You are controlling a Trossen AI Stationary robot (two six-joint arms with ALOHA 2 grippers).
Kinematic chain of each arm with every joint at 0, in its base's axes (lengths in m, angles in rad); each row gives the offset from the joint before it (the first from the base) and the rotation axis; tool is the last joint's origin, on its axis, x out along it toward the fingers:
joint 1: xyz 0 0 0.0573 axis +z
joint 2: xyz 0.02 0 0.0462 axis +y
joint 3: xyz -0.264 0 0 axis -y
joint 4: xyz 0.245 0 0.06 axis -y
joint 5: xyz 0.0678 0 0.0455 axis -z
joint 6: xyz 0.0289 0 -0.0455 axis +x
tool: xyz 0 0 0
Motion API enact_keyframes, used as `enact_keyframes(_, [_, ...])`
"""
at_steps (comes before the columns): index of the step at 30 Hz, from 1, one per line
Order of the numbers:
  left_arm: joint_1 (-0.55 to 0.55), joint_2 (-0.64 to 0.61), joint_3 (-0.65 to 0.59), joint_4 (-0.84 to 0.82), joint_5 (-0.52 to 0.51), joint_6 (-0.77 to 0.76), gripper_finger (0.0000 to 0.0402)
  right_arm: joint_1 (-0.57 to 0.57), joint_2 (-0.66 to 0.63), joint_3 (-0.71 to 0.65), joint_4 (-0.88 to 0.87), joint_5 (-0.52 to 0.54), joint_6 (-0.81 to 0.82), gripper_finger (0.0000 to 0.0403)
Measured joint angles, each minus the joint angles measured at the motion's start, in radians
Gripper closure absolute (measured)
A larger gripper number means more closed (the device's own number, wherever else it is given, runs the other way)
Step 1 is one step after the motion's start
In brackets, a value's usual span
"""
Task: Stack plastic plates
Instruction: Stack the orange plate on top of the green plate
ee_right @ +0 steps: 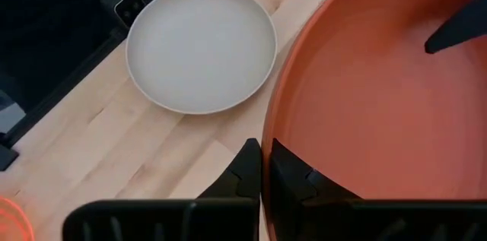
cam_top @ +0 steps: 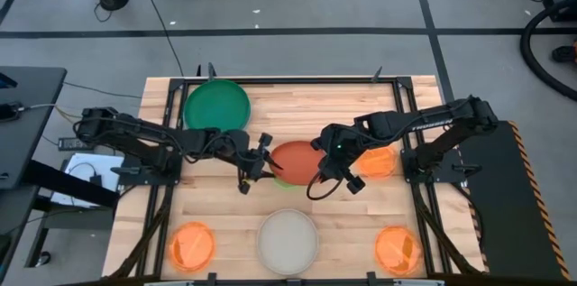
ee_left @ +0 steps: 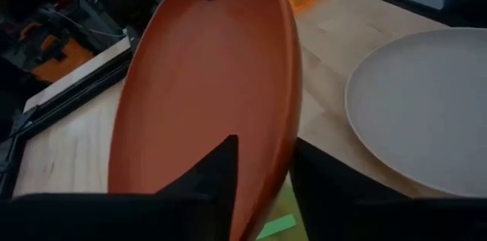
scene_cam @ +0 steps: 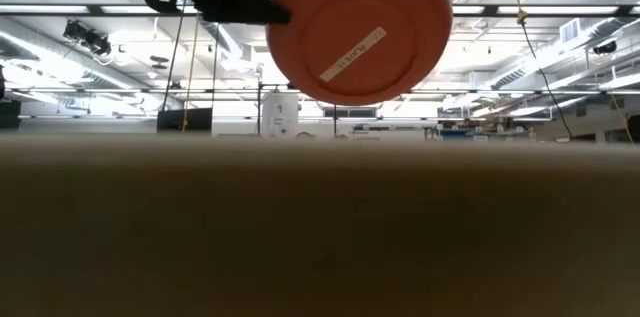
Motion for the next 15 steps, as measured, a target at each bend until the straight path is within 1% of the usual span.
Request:
enact_keyframes(3, [-0.001, -0.001, 0.0, 0.0, 0.001, 0.001, 0.0307, 0.0, -0.002, 0.0, 0.0, -0.001, 0.0, 0.0389])
enact_keyframes(7, [-0.001, -0.003, -0.001, -0.002, 0.009, 0.029, 0.0326, -0.001, -0.002, 0.0, 0.001, -0.001, -0.001, 0.0389])
enact_keyframes(12, [-0.001, -0.003, -0.001, -0.001, 0.06, 0.044, 0.0352, -0.007, -0.002, 0.0, 0.002, -0.004, -0.001, 0.0389])
enact_keyframes(15, [-0.003, -0.003, -0.001, -0.003, 0.072, 0.06, 0.0371, -0.009, -0.002, 0.0, 0.002, -0.004, -0.001, 0.0387])
